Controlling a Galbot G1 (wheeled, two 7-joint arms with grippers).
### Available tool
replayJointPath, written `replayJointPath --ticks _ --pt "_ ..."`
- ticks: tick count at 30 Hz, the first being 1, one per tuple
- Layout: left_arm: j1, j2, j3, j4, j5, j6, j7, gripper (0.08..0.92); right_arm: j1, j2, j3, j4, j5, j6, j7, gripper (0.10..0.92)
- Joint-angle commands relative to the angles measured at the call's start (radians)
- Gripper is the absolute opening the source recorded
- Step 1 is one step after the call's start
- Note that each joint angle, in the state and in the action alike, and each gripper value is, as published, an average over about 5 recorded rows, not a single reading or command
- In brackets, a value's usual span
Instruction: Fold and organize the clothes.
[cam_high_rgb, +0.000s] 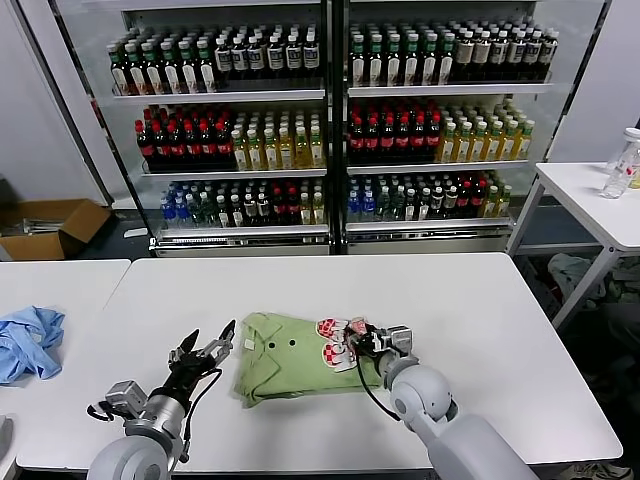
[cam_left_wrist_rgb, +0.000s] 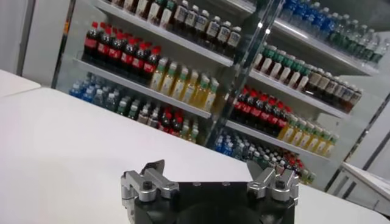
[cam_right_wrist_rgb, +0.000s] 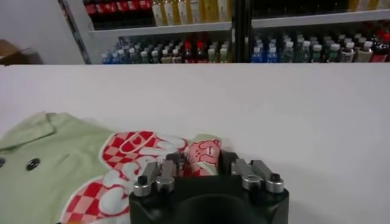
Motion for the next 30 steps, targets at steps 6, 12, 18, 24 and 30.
replayJointPath --ticks 6,12,18,24,30 --pt "0.031 0.011 -0.012 -0.005 0.061 -0.012 0.025 0.822 0.089 -0.092 0.02 -0.093 -0.177 0.057 -0.11 0.298" --pt "0.067 0.008 0.004 -0.031 0.22 -0.065 0.04 0.823 -0.102 -0.172 0.126 0.118 -0.351 0.374 -0.044 0.227" --pt "0.125 -0.019 0.007 -0.106 0.281 -0.075 0.068 0.822 -0.304 -0.197 0.281 0.304 -0.359 0.439 -0.011 0.391" --pt "0.162 -0.045 -0.007 -0.157 0.345 -0.083 0.071 0.823 -0.484 -0.18 0.422 0.408 -0.356 0.496 0.0 0.565" --pt "0.215 -0.064 -0.022 -0.212 0.361 -0.087 0.075 0.822 -0.617 -0.179 0.5 0.501 -0.376 0.532 0.017 0.737"
